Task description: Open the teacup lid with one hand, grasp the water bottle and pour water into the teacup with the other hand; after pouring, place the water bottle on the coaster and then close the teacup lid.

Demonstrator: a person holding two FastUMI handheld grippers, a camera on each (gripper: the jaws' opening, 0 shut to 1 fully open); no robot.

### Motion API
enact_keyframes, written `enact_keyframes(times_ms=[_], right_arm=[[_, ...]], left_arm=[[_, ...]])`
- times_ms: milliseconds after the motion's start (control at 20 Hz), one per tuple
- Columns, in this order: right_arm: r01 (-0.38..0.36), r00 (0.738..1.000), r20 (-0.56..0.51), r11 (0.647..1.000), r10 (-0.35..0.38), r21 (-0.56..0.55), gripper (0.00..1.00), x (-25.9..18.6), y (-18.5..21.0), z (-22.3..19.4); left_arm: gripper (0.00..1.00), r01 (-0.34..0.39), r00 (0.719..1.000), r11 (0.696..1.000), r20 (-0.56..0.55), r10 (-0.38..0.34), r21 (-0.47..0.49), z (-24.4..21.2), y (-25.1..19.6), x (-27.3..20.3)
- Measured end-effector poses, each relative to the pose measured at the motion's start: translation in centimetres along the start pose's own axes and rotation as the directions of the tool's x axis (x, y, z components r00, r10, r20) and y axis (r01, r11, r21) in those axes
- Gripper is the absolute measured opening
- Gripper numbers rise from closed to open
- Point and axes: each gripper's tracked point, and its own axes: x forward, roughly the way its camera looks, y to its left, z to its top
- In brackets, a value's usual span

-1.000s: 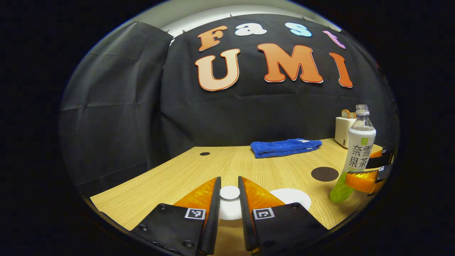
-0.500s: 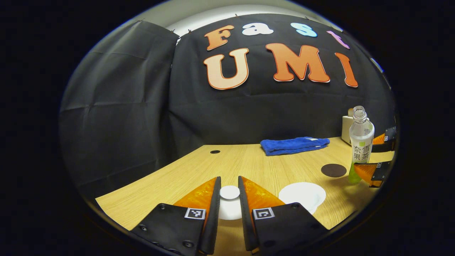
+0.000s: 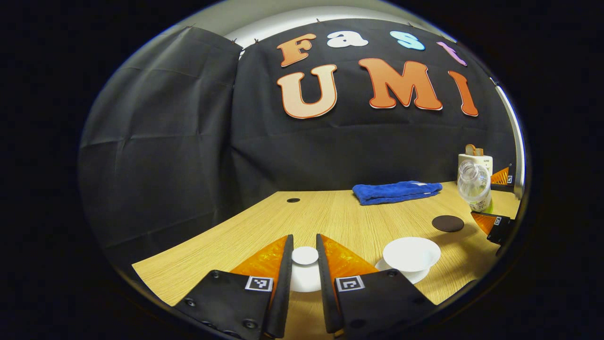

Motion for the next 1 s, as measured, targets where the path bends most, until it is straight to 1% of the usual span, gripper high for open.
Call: enact_keyframes(times_ms=[150, 250, 450, 650, 700, 750, 950, 1000], right_arm=[[0.076, 0.997, 0.030, 0.987, -0.072, -0.145, 0.65, -0.1, -0.6, 0.4], [0.104, 0.994, 0.057, 0.969, -0.094, -0.225, 0.64, -0.5, -0.6, 0.8], [0.105, 0.992, 0.094, 0.948, -0.079, -0.302, 0.64, -0.9, -0.5, 1.5], [0.112, 0.990, 0.124, 0.916, -0.069, -0.386, 0.64, -1.0, -0.4, 2.0], [0.116, 0.989, 0.131, 0.907, -0.068, -0.406, 0.64, -1.0, -0.5, 2.2], [0.123, 0.988, 0.137, 0.897, -0.070, -0.424, 0.64, -1.1, -0.6, 2.3], [0.146, 0.983, 0.165, 0.865, -0.074, -0.480, 0.64, -1.2, -0.6, 2.7], [0.148, 0.983, 0.170, 0.858, -0.073, -0.492, 0.61, -1.2, -0.6, 2.7]], left_arm=[[0.34, -0.010, 1.000, 1.000, 0.003, 0.010, -0.002, 0.1, 0.8, -0.1], [0.34, -0.012, 1.000, 1.000, 0.003, 0.012, -0.003, 0.1, 1.1, -0.2], [0.34, -0.020, 1.000, 1.000, 0.003, 0.020, -0.001, 0.1, 1.8, -0.5], [0.34, -0.030, 1.000, 0.999, 0.008, 0.030, 0.010, 0.2, 2.4, -0.7], [0.31, -0.029, 1.000, 1.000, 0.009, 0.028, 0.012, 0.3, 2.3, -0.8], [0.34, -0.029, 1.000, 1.000, 0.010, 0.028, 0.013, 0.2, 2.3, -0.8], [0.34, -0.024, 1.000, 1.000, 0.007, 0.024, 0.011, 0.1, 2.4, -0.8], [0.34, -0.023, 1.000, 1.000, 0.006, 0.023, 0.008, 0.1, 2.4, -0.9]])
